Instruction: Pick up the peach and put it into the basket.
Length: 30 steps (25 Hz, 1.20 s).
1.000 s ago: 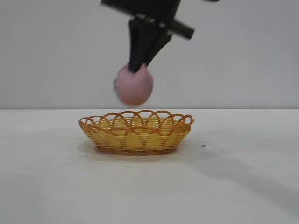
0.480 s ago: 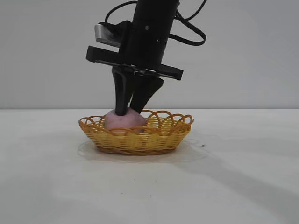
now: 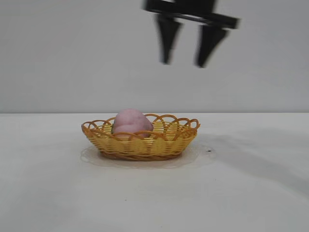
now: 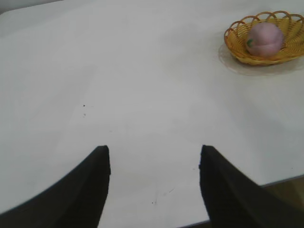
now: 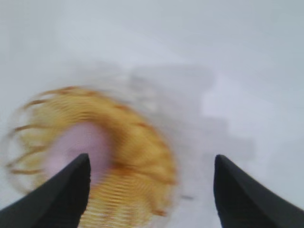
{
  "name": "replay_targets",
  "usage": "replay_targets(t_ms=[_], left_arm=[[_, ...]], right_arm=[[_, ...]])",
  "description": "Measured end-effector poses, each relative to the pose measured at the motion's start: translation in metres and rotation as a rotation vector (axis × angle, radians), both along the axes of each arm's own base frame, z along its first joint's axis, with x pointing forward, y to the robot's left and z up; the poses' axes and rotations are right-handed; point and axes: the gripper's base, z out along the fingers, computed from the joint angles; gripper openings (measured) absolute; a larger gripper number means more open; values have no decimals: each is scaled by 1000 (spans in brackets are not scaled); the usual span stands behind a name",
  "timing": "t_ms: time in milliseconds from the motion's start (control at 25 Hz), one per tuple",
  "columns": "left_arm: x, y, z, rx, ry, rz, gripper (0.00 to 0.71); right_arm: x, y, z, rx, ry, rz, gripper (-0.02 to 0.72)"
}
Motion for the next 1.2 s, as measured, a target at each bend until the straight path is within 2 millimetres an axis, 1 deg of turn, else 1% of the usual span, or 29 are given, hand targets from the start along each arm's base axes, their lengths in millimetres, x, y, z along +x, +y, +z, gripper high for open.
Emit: replay_targets(t_ms=[80,120,200,280,320,360,400,440,480,560,600,720,1000,1120,1200], left_arm=[[0,0,0,0,0,0,368],[0,0,0,0,0,0,368],[0,0,0,0,0,0,368],[0,0,0,0,0,0,368],[0,0,0,0,0,0,368],[0,0,0,1,0,-1,368],[0,0,0,1,0,-1,368],[0,0,0,1,0,-1,368],[0,0,0,1,0,-1,368],[0,0,0,1,0,-1,368],[0,0,0,1,0,-1,368],[0,0,0,1,0,-1,368],[0,0,0,1,0,-1,368],[0,0,0,1,0,-1,368],[0,0,0,1,0,-1,368]], right_arm=[[-2,-15,-10,0,20,-44,471],[-4,-18,-14,0,28,-53,471],[-10,-19,-17,2,21,-54,471],[-21,-20,-10,7,-18,-54,471],[-26,-21,-3,7,-53,-53,471],[-36,-22,7,2,-87,-50,471],[-48,-24,17,-3,-132,-47,471],[-60,-25,22,-6,-162,-46,471],[-74,-26,33,-4,-205,-45,471],[-105,-28,44,-1,-259,-45,471],[-118,-29,46,0,-270,-45,471],[-162,-33,48,-5,-268,-43,471],[-258,-39,50,-1,-261,-44,471],[-293,-42,46,0,-271,-44,471],[-312,-43,44,1,-282,-44,471]])
